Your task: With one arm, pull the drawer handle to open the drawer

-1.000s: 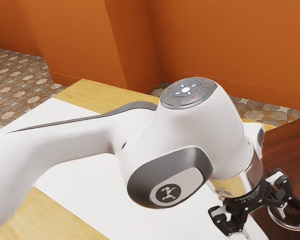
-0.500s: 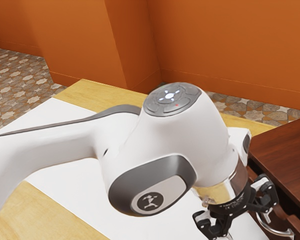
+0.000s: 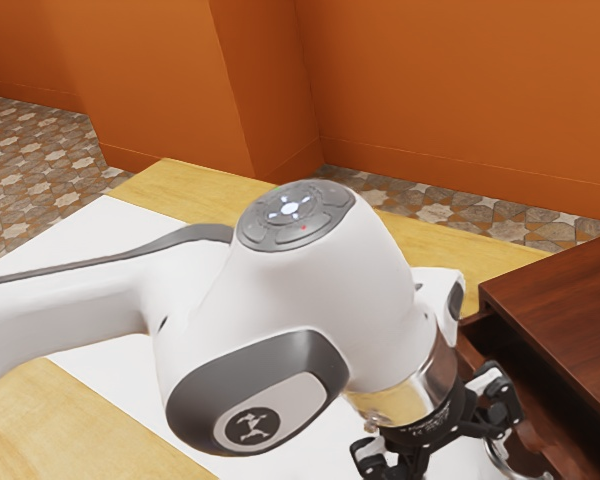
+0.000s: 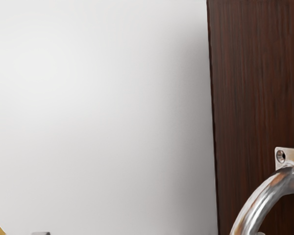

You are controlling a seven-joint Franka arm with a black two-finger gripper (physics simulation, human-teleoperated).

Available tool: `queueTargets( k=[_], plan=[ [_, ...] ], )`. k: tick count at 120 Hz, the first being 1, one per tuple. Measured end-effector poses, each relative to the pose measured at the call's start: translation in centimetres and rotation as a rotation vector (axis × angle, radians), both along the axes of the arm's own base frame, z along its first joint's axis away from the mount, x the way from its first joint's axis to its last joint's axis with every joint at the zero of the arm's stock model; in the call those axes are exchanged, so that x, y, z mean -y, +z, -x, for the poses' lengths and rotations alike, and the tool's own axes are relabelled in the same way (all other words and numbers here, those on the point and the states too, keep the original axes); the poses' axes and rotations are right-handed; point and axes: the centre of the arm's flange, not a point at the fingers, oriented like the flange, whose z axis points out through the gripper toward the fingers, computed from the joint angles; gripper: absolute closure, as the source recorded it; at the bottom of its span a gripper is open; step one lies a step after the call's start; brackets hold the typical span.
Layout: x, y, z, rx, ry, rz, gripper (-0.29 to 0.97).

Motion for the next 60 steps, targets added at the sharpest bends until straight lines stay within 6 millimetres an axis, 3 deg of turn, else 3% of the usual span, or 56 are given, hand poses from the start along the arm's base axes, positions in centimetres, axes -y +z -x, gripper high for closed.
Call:
queueTargets(
  k=[60],
  plan=[
    [-1.3, -0.4, 2.5, -0.005, 0.017, -0.022, 0.19]
  ],
)
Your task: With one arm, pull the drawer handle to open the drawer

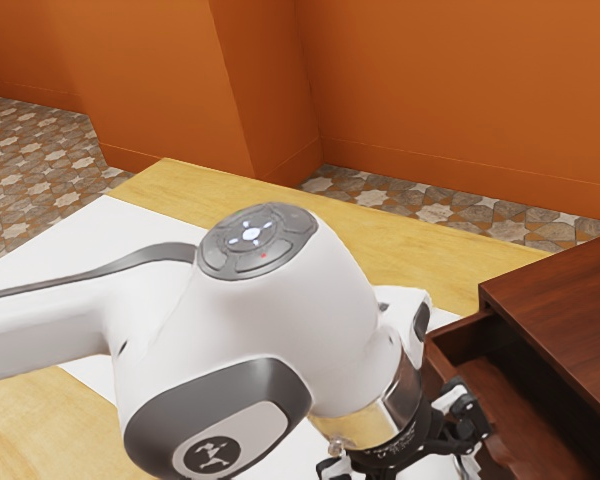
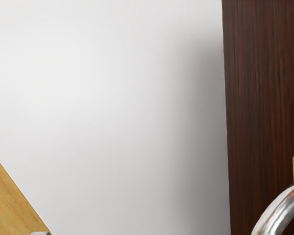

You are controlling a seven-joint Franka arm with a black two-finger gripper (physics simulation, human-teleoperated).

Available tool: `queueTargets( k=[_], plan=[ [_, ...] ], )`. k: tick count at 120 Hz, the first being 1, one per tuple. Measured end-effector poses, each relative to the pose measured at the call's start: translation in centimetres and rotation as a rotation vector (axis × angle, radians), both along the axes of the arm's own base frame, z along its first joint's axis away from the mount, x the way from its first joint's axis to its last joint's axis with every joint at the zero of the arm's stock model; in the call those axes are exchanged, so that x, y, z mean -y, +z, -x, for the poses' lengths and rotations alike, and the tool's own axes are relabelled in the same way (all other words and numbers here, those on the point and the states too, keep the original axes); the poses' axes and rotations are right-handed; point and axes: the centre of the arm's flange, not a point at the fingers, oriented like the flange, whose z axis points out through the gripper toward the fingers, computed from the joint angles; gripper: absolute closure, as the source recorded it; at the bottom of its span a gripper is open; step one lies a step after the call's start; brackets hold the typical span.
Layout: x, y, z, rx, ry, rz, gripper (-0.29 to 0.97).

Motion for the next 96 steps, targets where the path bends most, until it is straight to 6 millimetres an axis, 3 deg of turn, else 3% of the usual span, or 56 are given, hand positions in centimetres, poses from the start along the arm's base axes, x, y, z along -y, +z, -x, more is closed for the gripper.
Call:
queueTargets(
  k=[96],
  plan=[
    [-2.1, 0.3, 3.7, 0.005, 0.037, 0.006, 0.20]
  ],
)
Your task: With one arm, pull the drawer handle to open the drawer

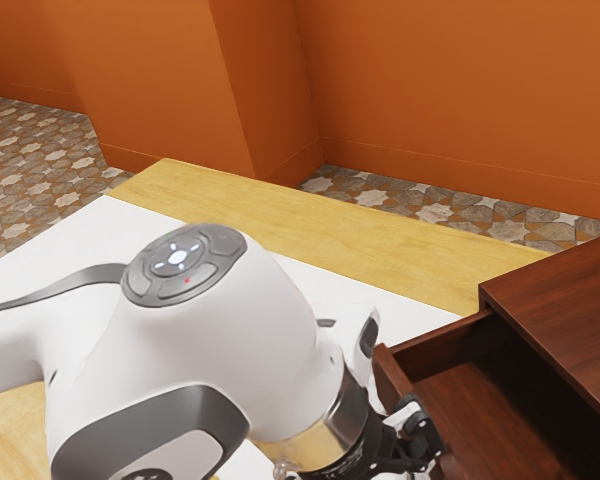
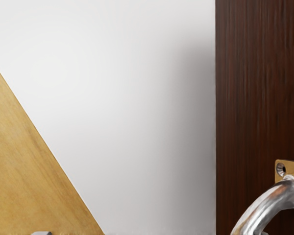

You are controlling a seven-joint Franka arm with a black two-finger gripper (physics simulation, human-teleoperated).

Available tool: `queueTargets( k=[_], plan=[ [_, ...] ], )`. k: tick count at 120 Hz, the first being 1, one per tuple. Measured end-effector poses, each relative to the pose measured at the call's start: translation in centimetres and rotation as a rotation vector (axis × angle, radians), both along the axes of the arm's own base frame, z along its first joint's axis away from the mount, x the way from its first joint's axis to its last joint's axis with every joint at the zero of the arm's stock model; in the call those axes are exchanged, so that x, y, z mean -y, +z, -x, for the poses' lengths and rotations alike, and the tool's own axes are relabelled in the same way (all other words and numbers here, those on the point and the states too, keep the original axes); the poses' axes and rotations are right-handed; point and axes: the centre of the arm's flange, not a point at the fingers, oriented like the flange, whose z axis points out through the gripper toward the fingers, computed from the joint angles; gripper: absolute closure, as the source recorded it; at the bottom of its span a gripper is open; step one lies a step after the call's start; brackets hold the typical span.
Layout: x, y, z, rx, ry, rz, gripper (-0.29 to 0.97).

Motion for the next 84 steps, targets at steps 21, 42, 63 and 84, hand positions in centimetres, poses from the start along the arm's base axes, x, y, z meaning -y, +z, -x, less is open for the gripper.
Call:
queueTargets(
  k=[21, 42, 63, 84],
  plan=[
    [-0.1, 1.8, 1.1, 0.038, 0.001, 0.019, 0.20],
    [1.4, 9.2, 1.6, 0.154, -0.031, 0.088, 0.20],
    [0.0, 20.9, -2.0, 0.169, -0.008, 0.203, 0.12],
    [1.2, 17.9, -5.0, -0.059, -0.018, 0.098, 0.05]
  ],
)
